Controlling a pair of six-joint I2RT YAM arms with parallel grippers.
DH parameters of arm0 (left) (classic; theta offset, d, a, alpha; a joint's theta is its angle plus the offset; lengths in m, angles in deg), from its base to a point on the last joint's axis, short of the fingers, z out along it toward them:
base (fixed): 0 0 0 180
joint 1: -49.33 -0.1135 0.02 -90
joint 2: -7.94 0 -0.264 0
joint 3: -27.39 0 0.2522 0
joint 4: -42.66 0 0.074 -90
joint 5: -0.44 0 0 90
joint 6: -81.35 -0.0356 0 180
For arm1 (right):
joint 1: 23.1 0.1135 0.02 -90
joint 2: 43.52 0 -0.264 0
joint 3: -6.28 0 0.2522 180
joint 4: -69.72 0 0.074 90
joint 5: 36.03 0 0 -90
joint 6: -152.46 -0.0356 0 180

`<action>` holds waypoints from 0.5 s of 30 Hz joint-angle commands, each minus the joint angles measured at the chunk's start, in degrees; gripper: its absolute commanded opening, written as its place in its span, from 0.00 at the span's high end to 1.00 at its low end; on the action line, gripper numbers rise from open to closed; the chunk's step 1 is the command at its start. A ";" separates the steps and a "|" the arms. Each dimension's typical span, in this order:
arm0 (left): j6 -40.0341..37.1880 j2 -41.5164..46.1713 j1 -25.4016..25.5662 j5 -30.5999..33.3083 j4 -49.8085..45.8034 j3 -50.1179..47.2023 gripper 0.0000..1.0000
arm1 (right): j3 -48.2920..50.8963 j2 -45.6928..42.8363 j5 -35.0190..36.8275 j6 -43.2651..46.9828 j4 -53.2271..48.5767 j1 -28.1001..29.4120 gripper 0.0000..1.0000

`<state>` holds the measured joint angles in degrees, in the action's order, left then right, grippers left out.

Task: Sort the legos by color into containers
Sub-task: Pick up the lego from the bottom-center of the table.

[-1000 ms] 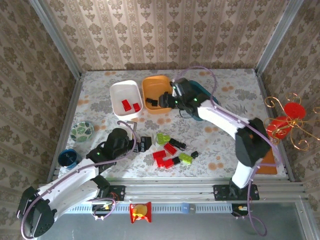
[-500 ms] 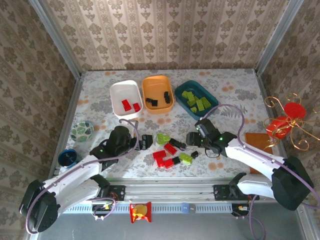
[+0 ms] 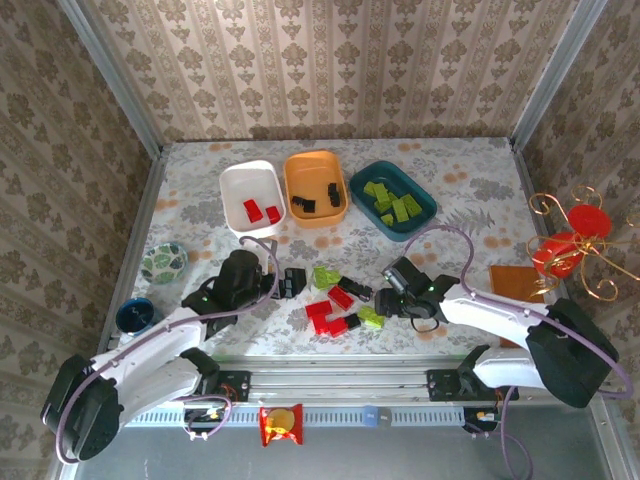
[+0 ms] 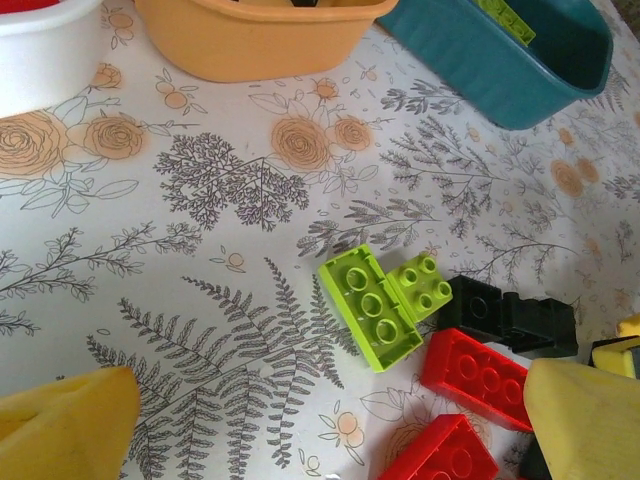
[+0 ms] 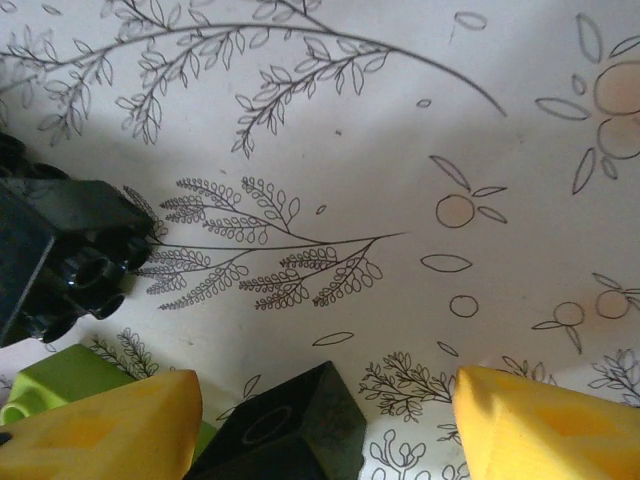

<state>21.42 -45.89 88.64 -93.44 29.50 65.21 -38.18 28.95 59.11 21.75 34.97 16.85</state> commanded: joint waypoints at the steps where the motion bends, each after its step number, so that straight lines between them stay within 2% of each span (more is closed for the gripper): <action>1: 1.18 -0.53 -0.41 -1.30 1.39 -0.33 0.00 | -1.01 0.98 0.00 0.53 0.27 0.99 0.33; 5: 1.22 -1.02 -0.55 -1.50 1.35 -0.22 0.00 | -1.38 1.85 0.34 0.89 -0.47 1.34 0.39; 15: 1.10 -2.33 -0.90 -1.83 1.90 0.20 0.00 | -2.09 -2.72 1.34 2.38 -2.89 1.56 0.68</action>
<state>21.44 -47.81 88.14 -94.34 30.09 65.21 -38.60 28.40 59.75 23.02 34.38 18.07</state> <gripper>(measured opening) 0.997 0.341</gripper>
